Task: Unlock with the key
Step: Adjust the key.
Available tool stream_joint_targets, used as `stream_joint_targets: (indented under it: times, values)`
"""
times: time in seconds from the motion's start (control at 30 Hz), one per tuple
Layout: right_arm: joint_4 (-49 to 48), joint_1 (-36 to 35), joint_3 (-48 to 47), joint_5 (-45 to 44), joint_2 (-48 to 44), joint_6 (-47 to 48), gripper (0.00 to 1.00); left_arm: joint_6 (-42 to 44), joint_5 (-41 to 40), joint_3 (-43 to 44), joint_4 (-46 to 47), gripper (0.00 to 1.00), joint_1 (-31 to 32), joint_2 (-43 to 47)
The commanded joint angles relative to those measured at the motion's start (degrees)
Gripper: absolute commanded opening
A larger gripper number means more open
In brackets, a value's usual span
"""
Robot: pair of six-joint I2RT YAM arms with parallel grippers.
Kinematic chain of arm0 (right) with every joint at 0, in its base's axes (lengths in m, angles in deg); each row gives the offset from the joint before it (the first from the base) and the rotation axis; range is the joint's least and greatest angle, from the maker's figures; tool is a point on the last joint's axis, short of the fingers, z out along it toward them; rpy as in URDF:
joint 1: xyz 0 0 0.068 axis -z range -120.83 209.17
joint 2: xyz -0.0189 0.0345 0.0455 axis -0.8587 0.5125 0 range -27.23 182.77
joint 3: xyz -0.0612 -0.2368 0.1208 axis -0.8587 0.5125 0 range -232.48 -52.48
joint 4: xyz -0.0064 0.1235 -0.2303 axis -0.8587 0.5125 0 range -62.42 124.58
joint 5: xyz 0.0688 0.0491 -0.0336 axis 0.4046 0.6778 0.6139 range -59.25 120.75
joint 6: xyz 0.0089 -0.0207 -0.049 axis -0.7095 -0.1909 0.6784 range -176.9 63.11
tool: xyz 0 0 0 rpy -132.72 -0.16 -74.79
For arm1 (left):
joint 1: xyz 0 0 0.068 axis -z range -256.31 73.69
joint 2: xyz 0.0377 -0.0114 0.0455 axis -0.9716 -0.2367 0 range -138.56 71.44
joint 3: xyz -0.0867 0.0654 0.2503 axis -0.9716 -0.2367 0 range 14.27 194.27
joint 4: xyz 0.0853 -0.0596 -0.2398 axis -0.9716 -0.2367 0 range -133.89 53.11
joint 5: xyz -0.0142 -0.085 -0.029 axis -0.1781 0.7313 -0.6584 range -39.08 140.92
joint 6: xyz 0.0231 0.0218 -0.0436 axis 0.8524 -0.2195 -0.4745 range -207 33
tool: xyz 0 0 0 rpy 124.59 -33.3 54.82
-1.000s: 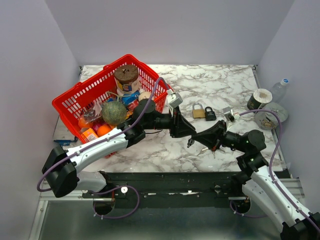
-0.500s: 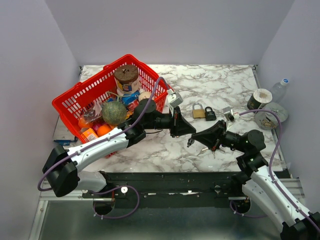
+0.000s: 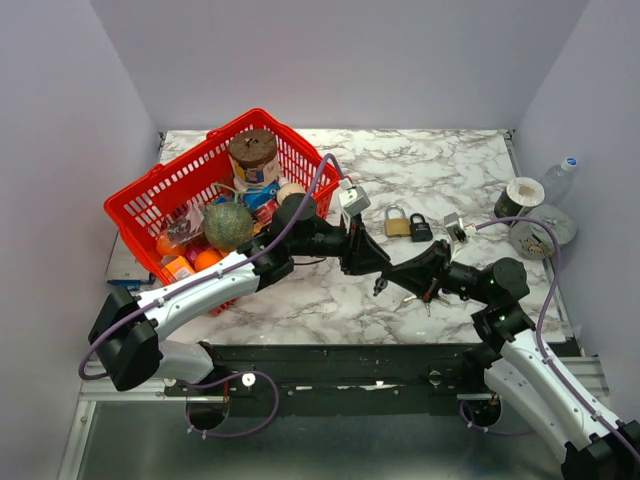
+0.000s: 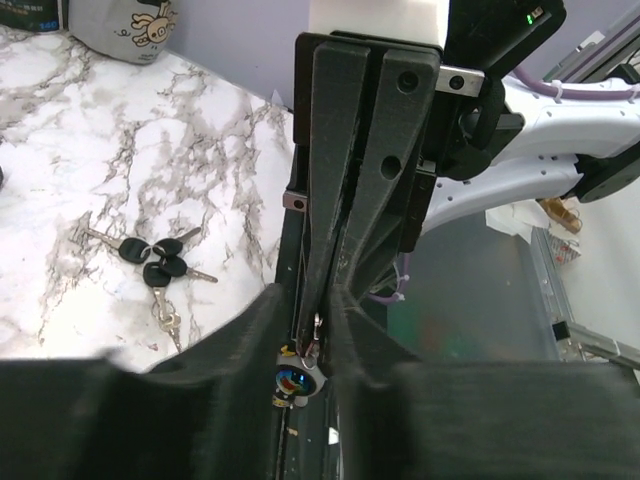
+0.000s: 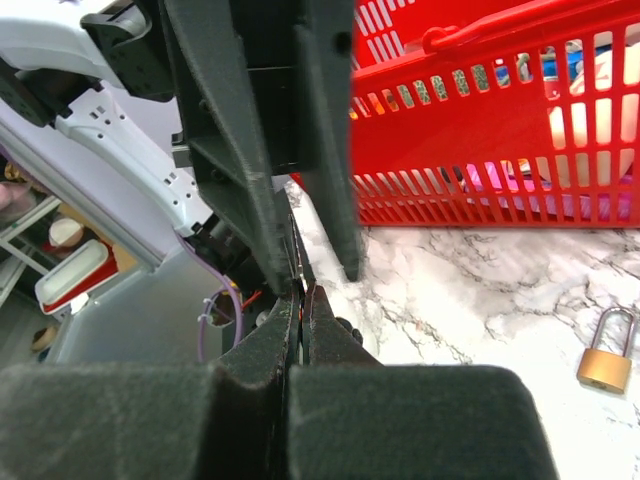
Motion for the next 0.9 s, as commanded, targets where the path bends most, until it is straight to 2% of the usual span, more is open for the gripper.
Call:
stream_joint_targets:
  times: [0.0, 0.1, 0.3, 0.4, 0.67, 0.87]
  values:
    - [-2.41, 0.2, -0.38, -0.72, -0.8, -0.62, 0.01, 1.13, 2.75, 0.46, 0.26, 0.43, -0.1, 0.37]
    - [-2.5, 0.2, -0.38, -0.81, -1.06, -0.71, 0.01, 0.61, 1.7, -0.24, 1.22, 0.43, -0.27, 0.99]
    - [-2.15, 0.2, -0.2, -1.08, -1.59, -0.71, 0.01, -0.01, 0.9, -1.03, 2.37, 0.37, -0.89, 1.7]
    - [-2.06, 0.2, -0.12, -0.99, -1.51, -0.71, 0.01, -0.45, 0.38, -1.47, 3.07, 0.3, -1.06, 1.96]
    - [-1.97, 0.2, 0.06, -1.34, -1.59, -0.71, 0.01, -0.8, 0.29, -1.65, 3.42, 0.01, -1.15, 1.87]
    - [-1.36, 0.2, -0.55, -0.29, -1.42, -0.62, 0.01, -0.19, 1.08, -1.73, 3.34, 0.0, -1.15, 1.96]
